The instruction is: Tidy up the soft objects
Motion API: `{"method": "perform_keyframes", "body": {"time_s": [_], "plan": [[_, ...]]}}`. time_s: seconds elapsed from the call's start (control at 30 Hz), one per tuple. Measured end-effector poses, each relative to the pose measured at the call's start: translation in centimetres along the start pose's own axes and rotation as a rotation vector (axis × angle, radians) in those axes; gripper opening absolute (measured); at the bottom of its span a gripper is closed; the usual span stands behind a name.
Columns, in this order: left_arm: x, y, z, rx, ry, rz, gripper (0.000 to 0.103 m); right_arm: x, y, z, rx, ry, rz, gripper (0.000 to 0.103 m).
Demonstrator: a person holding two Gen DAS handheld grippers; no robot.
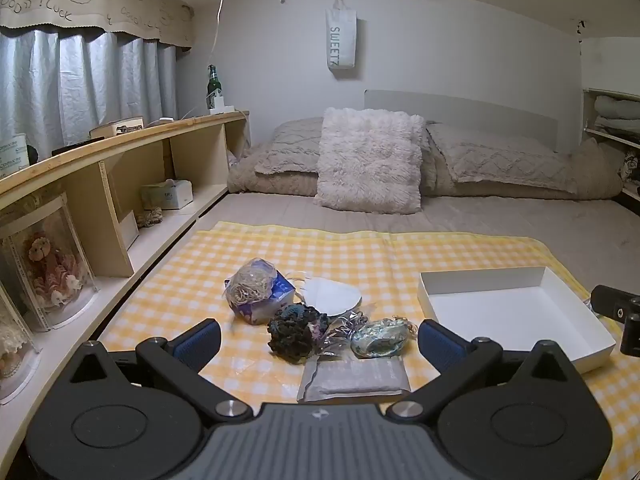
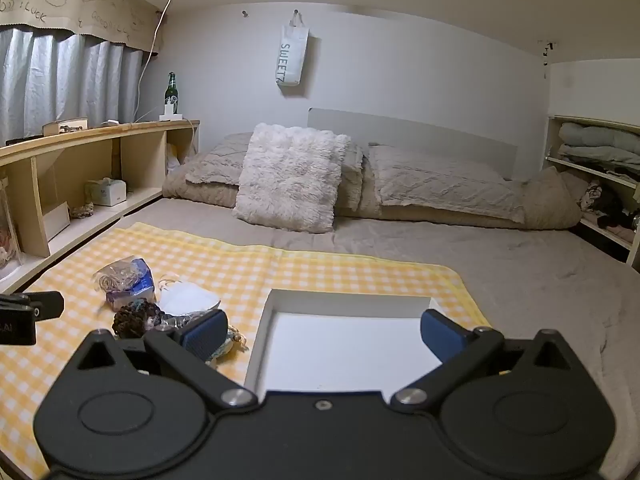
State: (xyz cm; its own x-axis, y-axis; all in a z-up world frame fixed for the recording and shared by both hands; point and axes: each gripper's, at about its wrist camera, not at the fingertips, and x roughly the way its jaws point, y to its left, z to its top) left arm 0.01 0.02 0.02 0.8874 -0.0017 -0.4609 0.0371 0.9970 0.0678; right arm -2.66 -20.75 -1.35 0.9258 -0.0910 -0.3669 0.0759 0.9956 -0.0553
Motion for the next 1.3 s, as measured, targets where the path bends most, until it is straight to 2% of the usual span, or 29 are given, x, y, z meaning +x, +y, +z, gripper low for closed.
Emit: {"method": "perform_keyframes", "body": {"time_s": [1.3], "plan": [[0.53, -0.52, -0.63, 0.002, 0.004, -0.003, 0.103, -0.11, -0.19, -0.07, -0.009, 0.003, -0.005, 0.103]]}}
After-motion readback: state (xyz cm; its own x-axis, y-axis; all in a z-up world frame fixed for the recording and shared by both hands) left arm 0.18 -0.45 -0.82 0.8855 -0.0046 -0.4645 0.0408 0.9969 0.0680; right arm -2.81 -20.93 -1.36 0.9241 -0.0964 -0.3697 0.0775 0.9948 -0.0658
